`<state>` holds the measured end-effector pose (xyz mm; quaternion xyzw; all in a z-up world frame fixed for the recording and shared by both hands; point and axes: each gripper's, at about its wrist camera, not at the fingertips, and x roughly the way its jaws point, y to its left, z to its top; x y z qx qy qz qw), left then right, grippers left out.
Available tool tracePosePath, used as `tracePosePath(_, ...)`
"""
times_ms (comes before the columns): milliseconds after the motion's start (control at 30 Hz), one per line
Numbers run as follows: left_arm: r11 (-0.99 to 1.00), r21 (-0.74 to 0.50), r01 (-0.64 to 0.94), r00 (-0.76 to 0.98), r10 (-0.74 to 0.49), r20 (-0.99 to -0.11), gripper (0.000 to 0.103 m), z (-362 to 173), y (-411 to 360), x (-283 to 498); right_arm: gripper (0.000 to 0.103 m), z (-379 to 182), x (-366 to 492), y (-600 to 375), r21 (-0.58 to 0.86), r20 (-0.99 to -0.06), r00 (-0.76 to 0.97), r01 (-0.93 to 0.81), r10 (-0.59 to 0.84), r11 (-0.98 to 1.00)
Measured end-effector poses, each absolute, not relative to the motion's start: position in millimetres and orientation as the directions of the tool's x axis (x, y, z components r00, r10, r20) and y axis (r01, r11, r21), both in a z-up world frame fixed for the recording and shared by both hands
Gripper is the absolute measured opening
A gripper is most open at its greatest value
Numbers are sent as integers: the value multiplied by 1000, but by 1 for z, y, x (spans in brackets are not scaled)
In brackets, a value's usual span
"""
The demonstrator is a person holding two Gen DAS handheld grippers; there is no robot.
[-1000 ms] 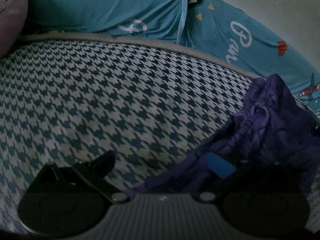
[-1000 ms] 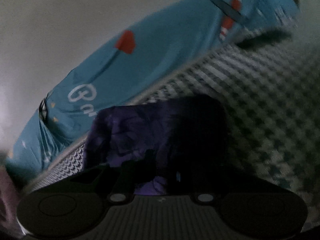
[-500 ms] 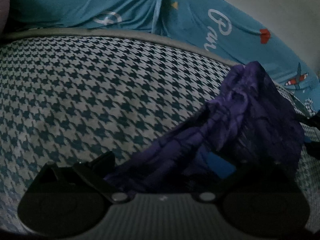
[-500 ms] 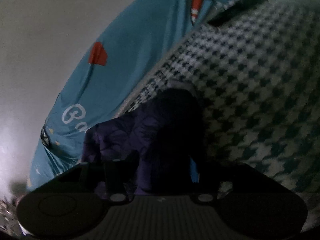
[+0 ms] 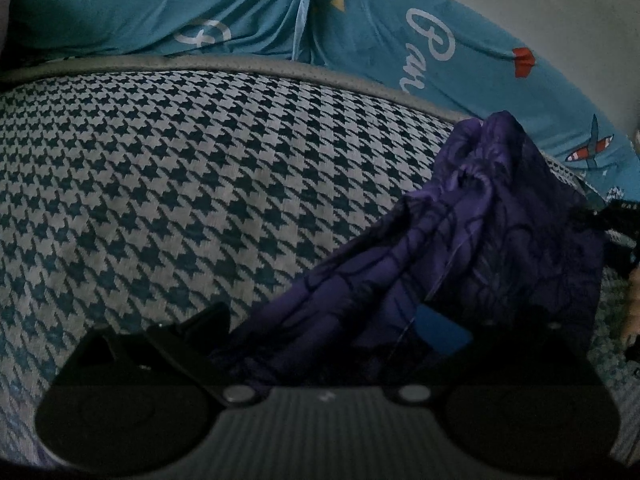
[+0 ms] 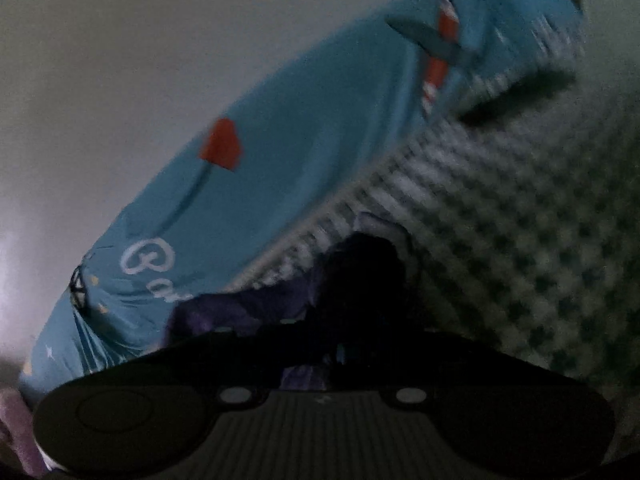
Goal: Fold clothes
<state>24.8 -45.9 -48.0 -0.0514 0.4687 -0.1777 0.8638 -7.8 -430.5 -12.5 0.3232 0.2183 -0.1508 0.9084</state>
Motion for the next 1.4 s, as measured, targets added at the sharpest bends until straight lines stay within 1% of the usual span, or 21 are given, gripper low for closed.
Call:
tracePosePath(100,931,-259,258,497,-358,-791,103,-48,-46,25,8,-2,-7,-422,451,-475,859,423,-189,786)
tracePosePath(167,932,-258,255,506,-356,-786,103,-47,-45,25,9,-6,-3,-422,409,-512,829,465,-224,785)
tracePosePath(233,934,-255,249,517,-351,-781,103,-45,-44,25,10,-14,-1,-427,405,-563,794,508,-230,760)
tracePosePath(333,946,-223,235,538,-318,-781,103,-44,-37,26,28,-15,-7,-434,422,-598,762,563,-248,711)
tracePosePath(367,950,-213,230,545,-306,-780,103,-43,-35,26,33,-11,-10,-432,409,-594,759,569,-264,714)
tracePosePath(467,959,-191,211,561,-279,-780,103,-43,-24,27,34,0,-18,-423,369,-581,753,582,-308,724)
tracePosePath(533,961,-203,189,561,-275,-781,103,-42,-14,27,38,7,-22,-415,340,-570,756,573,-322,746)
tracePosePath(700,962,-234,142,563,-273,-780,103,-36,9,18,39,23,-29,-392,263,-540,768,542,-343,798)
tracePosePath(800,964,-236,120,572,-261,-777,103,-30,21,12,39,28,-33,-381,282,-540,792,489,-285,825)
tracePosePath(1067,970,-232,77,586,-232,-776,103,-24,43,-3,39,27,-31,-337,385,-558,830,258,1,886)
tracePosePath(1267,970,-237,53,561,-225,-797,103,-30,51,-18,39,17,-19,-300,366,-592,797,136,117,921)
tracePosePath(1400,975,-217,49,560,-206,-802,103,-34,56,-23,39,10,-10,-283,359,-601,784,86,159,929)
